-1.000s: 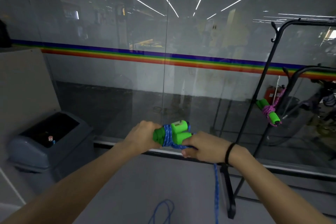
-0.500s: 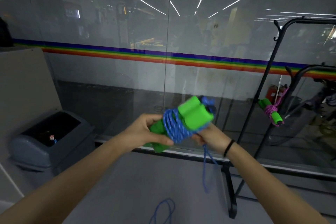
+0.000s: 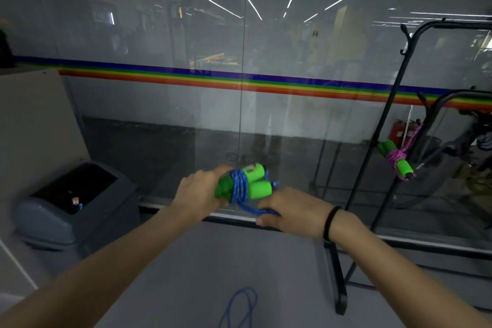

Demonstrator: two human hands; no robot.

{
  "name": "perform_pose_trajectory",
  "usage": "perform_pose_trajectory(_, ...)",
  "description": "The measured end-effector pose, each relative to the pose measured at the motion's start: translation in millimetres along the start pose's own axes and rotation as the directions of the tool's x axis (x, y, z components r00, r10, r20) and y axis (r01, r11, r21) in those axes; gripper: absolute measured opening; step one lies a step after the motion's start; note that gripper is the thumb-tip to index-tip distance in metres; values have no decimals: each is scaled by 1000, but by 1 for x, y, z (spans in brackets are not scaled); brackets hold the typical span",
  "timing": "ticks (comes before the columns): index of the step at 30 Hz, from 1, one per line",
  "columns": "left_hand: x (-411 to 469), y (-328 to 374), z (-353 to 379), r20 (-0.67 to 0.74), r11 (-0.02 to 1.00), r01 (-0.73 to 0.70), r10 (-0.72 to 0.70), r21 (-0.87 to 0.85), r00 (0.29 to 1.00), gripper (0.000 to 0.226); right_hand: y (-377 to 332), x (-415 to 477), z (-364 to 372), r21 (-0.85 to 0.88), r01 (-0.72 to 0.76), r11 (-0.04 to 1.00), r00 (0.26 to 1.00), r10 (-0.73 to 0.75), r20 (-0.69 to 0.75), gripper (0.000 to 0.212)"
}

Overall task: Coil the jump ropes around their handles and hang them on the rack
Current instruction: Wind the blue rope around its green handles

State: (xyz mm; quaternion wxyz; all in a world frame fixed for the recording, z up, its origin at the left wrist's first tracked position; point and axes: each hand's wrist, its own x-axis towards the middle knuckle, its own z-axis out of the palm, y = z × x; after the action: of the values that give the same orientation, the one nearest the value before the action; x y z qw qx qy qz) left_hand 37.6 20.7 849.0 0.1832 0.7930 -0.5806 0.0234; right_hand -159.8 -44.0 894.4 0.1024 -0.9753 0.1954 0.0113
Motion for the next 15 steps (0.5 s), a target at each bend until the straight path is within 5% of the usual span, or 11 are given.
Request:
perform_pose_trajectory(2,-7,3,2,170,976,-165,140,145,975,68,-5,-4,-12,-80,31,996,1000,-30,9,30)
perform_pose_trajectory(5,-21,12,1,373,927,-370,322,61,870,58,5,0,-30,-82,109,991,993,-112,-36,25)
perform_pose_trajectory(8,-34,29,-4,387,875,-394,479,-281,788,58,27,11,-33,293,200,935,980,-186,-74,7)
perform_pose_trajectory(11,-35,42,-17,241,687,-167,456,-707,857,60,39,17,-27,748,202,633,979,-126,-158,17)
perform_pose_trajectory(13,-28,42,-26,157,577,-93,368,-811,916,62,38,17,-18,865,335,373,933,-258,-250,33)
perform_pose_trajectory(15,-21,40,-32,103,508,-56,280,-859,954,62,49,20,-1,939,270,212,963,-57,-264,58)
